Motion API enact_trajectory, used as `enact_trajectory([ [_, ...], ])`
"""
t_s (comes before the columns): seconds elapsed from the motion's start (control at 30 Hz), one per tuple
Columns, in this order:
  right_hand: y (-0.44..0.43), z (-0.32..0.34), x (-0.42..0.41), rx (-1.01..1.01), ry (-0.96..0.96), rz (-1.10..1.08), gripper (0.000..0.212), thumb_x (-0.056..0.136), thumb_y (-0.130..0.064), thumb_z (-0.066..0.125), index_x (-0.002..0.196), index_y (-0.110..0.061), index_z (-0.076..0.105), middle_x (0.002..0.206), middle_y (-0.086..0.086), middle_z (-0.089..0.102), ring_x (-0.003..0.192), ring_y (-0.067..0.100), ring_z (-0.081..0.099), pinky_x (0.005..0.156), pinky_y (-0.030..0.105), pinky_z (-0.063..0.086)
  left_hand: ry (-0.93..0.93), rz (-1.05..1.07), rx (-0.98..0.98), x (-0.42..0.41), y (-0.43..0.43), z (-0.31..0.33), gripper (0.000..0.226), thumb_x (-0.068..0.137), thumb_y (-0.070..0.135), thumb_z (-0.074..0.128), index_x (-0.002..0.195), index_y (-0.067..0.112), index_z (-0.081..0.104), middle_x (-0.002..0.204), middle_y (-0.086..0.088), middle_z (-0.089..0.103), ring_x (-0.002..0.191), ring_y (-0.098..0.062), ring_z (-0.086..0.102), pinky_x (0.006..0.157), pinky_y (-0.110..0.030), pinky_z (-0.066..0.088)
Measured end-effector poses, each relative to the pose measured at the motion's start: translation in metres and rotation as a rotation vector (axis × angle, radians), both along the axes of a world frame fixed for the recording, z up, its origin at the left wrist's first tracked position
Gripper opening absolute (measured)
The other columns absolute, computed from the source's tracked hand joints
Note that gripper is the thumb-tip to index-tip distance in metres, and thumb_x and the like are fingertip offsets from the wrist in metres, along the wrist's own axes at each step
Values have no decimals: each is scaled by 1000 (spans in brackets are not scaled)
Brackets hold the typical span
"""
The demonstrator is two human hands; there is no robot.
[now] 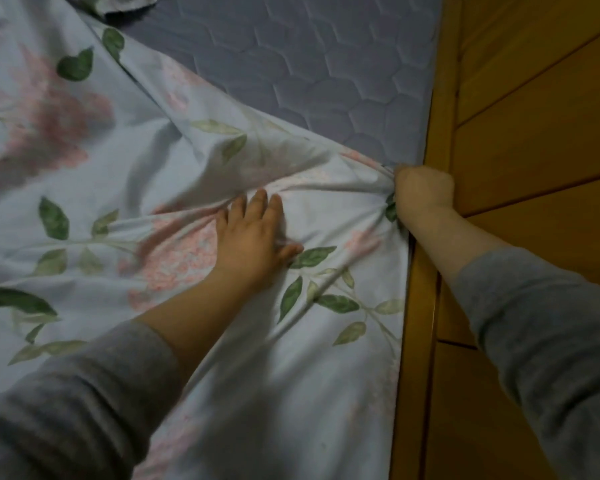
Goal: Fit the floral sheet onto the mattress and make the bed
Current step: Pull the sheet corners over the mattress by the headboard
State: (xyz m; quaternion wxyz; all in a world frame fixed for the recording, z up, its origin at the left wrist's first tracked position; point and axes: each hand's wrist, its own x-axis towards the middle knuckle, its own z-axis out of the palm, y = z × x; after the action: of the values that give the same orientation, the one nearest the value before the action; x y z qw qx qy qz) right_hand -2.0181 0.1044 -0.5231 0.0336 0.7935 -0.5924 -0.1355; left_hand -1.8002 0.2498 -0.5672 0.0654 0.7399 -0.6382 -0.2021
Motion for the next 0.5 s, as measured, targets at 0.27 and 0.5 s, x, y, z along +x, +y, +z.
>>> enact_trajectory([
  [0.27, 4, 12, 1, 29, 40, -27, 44, 85, 10, 48, 56, -16, 28, 67, 6, 40, 74, 23, 41, 50, 23, 15, 151, 217, -59, 24, -60, 11, 55, 87, 36, 62, 132, 13, 41, 109, -18, 64, 97, -37, 61, 79, -42, 48],
  [0.5, 3, 23, 5, 8, 60, 59, 71, 49, 14, 73, 49, -19, 10, 47, 5, 45, 44, 11, 23, 53, 14, 7, 192, 198, -337, 14, -93, 21, 19, 92, 23, 50, 81, 8, 52, 85, -19, 64, 79, -36, 58, 63, -33, 30],
])
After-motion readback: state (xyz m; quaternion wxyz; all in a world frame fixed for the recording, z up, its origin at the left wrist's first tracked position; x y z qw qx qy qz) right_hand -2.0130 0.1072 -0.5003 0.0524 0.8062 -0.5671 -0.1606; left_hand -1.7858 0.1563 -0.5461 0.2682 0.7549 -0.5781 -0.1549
